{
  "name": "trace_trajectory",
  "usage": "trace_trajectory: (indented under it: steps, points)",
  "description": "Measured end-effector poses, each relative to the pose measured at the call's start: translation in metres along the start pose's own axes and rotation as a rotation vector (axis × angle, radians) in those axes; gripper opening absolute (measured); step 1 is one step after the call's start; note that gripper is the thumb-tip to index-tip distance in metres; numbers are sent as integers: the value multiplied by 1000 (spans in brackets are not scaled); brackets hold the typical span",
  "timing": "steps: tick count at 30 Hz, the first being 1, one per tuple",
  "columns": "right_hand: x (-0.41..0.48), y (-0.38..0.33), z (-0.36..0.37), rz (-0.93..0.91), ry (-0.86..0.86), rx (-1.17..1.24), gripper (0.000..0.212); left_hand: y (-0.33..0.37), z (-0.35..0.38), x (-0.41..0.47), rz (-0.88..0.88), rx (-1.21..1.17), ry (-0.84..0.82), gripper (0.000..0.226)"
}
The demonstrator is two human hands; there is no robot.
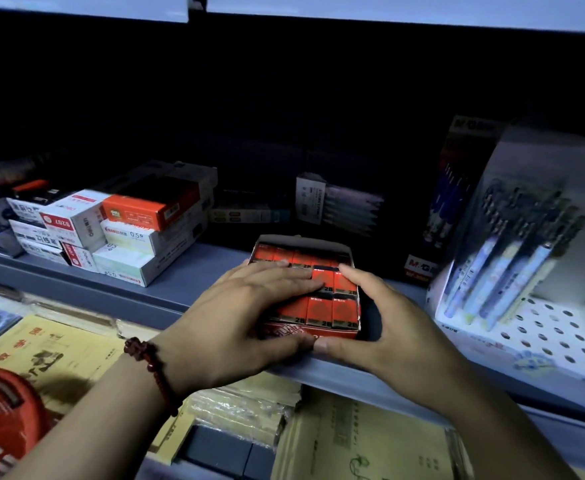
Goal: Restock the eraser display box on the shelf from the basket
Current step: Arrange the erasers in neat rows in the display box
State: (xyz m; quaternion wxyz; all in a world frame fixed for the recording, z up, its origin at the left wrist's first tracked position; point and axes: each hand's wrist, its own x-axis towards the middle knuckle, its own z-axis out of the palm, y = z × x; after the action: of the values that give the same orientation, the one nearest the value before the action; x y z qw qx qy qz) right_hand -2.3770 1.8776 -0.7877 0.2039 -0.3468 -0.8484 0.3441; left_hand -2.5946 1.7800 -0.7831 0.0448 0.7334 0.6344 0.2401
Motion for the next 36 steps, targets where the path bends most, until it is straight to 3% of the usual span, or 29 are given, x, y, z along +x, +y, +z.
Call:
trace_trajectory:
  steps: [9,20,27,36]
  points:
    - [3,8,1,-8,-11,125,109,1,11,6,-7,15,54,67]
    - [-1,4,0,-10,-13,6,101,-1,14,7,21,-26,58,67]
    - [-4,0,-6,-51,-110,-125,82,1,11,6,16,-5,48,70]
    - [-5,-1,-6,-64,-108,-167,82,-2,10,7,29,-23,40,71]
